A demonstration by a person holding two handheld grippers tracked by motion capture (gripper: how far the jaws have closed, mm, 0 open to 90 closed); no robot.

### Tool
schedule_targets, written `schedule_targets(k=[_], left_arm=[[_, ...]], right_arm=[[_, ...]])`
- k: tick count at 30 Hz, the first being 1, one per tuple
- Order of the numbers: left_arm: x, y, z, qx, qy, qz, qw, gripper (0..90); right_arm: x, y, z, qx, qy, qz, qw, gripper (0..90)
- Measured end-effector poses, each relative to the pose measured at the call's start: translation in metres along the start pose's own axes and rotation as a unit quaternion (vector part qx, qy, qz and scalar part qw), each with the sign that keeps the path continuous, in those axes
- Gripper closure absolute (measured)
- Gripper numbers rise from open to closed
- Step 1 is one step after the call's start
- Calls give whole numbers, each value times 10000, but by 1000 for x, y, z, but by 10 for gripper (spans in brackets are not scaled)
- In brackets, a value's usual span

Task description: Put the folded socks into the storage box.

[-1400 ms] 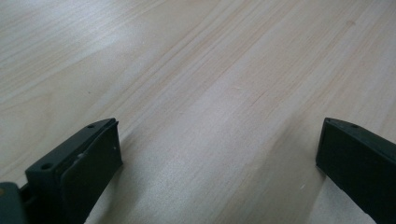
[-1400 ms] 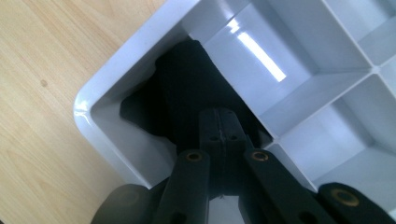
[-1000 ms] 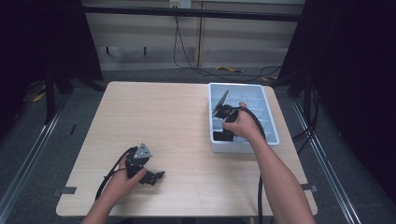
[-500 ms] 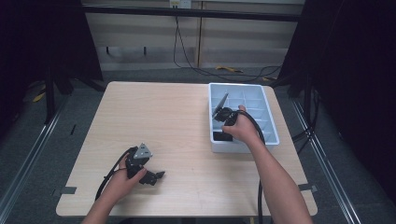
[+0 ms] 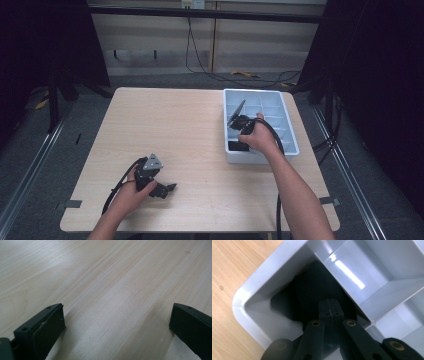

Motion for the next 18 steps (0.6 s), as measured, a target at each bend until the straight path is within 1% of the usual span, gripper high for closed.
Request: schedule_targets(k=[1, 2, 4, 5, 7, 8, 10, 11, 14, 16, 18], left_arm=[[0, 0, 0, 0, 1, 0, 10000, 0], [0, 0, 0, -1, 0, -1, 10000, 0], [0, 0, 0, 0, 1, -2, 10000, 0], [0, 0, 0, 1, 2, -3, 10000, 0], [0, 0, 0, 1, 2, -3, 10000, 0], [0, 0, 0, 0, 2, -3, 10000, 0], [0, 0, 0, 5, 1, -4, 10000, 0], [0, 0, 0, 0, 0, -2, 10000, 0], [0, 0, 0, 0, 1, -4, 10000, 0], [0, 0, 0, -1, 0, -3, 10000, 0], [0, 0, 0, -1, 2, -3, 10000, 0]], right_arm=[[-1, 1, 0, 19, 42, -7, 10000, 900], [-2, 1, 1, 40, 81, 57, 9999, 900], [-3, 3, 2, 60, 152, 30, 9999, 900], [-4, 2, 2, 86, 160, 87, 9998, 900], [-4, 3, 2, 81, 167, 83, 9998, 900], [-4, 3, 2, 76, 174, 37, 9998, 900], [-4, 3, 1, 95, 194, 94, 9997, 900], [-4, 3, 0, 100, 213, 67, 9997, 900], [-4, 3, -2, 146, 255, 127, 9995, 900], [-4, 4, -7, 170, 285, 167, 9993, 867], [-4, 4, -9, 187, 312, 203, 9991, 856]])
Point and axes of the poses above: each handheld gripper's, and its own axes: z roughly forward along the jaws, x roughly out of its top, y roughly to its right, the point moved 3 cm from there along z, roughly forward along the jaws, and after that the axes turned 15 degrees about z, right-handed, at the moved point
